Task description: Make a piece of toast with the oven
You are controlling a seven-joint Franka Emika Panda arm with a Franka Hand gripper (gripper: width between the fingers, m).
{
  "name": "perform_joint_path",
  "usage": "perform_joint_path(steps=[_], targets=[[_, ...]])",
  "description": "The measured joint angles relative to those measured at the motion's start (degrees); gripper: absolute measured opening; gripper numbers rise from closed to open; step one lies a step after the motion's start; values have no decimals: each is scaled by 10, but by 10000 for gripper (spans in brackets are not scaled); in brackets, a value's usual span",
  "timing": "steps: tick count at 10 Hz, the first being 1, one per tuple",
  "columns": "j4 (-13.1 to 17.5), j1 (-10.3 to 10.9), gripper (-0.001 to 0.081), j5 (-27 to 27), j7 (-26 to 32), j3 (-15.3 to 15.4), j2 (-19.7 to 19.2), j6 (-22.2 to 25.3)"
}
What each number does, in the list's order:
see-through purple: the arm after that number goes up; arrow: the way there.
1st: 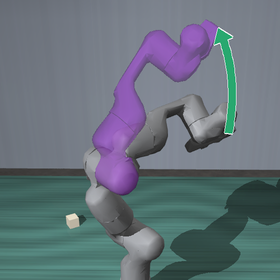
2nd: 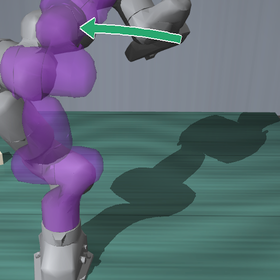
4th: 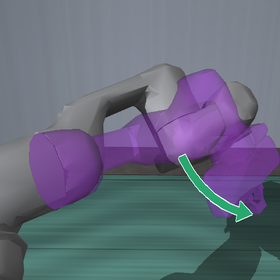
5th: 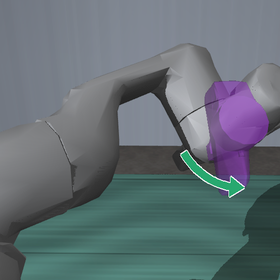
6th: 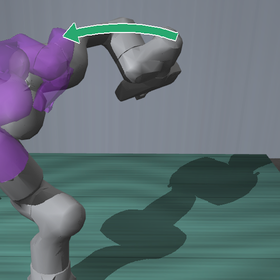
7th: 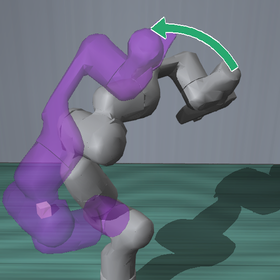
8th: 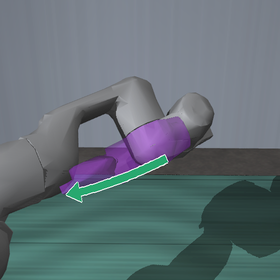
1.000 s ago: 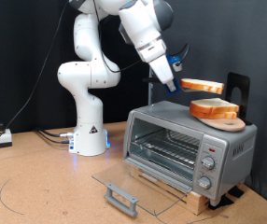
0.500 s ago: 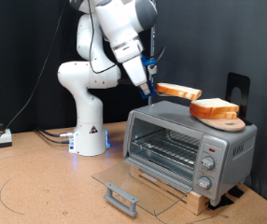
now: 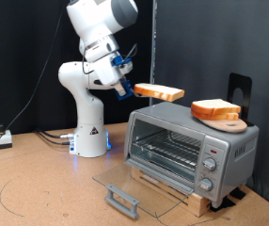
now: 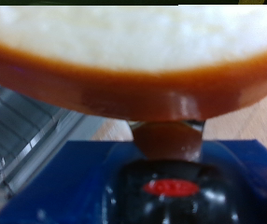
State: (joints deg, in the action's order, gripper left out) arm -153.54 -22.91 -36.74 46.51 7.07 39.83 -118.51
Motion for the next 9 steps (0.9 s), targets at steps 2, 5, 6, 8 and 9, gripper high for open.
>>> perform_joint_path(steps=[2, 5, 6, 8, 9], targets=[[14, -21, 393, 28, 19, -24, -22, 5], [44, -39, 393, 36, 48, -58, -68, 13], [42, -38, 393, 36, 49, -57, -68, 13], [26, -37, 393, 53, 90, -55, -72, 9], [16, -37, 393, 69, 106, -50, -80, -1]])
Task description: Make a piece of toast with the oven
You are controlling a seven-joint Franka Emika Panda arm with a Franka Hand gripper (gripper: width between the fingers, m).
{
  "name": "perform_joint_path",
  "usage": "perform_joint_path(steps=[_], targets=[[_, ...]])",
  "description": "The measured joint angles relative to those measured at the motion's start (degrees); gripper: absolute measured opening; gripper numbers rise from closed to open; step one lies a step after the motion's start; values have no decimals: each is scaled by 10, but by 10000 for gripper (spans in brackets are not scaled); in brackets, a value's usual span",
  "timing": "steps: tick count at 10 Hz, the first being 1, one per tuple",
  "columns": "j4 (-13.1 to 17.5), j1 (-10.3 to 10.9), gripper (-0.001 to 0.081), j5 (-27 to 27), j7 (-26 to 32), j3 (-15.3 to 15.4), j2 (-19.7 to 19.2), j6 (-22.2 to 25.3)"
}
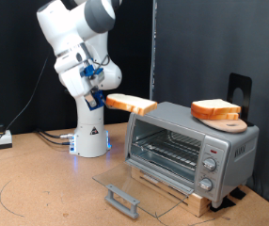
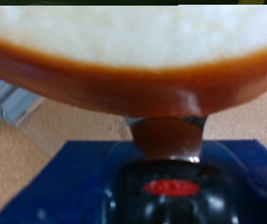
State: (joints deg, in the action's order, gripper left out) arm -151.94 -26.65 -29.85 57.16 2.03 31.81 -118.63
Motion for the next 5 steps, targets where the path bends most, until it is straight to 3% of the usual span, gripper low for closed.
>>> perform_joint_path(steps=[5], targets=[[-29, 0, 393, 23, 16, 29, -77, -103]])
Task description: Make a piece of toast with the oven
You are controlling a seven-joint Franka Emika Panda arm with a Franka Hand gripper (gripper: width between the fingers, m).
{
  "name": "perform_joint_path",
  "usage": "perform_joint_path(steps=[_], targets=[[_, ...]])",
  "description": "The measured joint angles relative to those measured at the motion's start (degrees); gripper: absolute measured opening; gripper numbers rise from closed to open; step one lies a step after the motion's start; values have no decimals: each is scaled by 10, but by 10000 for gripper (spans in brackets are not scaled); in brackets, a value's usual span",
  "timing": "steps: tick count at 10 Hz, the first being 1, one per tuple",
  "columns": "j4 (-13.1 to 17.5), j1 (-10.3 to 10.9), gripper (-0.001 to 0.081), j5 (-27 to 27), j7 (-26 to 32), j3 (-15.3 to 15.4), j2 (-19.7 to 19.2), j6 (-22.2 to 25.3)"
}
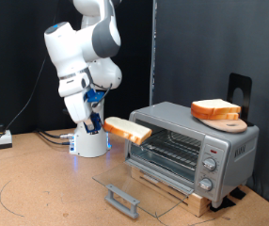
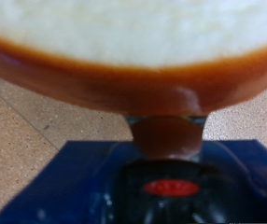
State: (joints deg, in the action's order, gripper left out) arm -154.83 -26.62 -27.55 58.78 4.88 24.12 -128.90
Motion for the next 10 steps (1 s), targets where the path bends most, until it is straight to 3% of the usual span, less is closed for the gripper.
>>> perform_joint_path(steps=[5, 8, 10], targets=[[-15, 13, 393, -9, 33, 16, -35, -23], [-30, 27, 393, -7, 33, 49, -35, -31], [-35, 49, 393, -9, 31, 79, -34, -55]])
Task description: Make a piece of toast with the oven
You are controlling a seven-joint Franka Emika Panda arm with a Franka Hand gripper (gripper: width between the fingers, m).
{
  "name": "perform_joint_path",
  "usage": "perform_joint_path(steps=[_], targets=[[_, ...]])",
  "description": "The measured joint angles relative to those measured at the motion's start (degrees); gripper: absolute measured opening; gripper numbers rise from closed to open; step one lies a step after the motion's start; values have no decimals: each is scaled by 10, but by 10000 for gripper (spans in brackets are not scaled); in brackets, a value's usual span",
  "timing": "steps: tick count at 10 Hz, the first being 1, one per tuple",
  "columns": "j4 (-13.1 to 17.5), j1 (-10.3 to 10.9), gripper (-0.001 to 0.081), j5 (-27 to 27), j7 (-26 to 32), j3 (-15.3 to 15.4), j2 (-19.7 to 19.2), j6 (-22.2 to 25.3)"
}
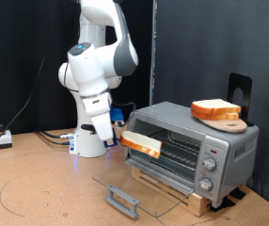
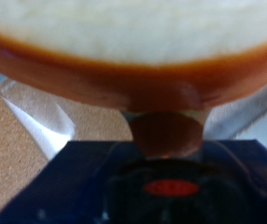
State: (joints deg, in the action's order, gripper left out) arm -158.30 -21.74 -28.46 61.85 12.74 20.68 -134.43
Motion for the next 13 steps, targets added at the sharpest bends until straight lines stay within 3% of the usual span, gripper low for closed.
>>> perform_joint_path(steps=[4, 6, 13], targets=[[-12, 23, 393, 21, -34, 82, 0, -68], [-26, 31, 393, 20, -36, 109, 0, -112], [-20, 38, 393, 2, -15, 112, 9, -134]])
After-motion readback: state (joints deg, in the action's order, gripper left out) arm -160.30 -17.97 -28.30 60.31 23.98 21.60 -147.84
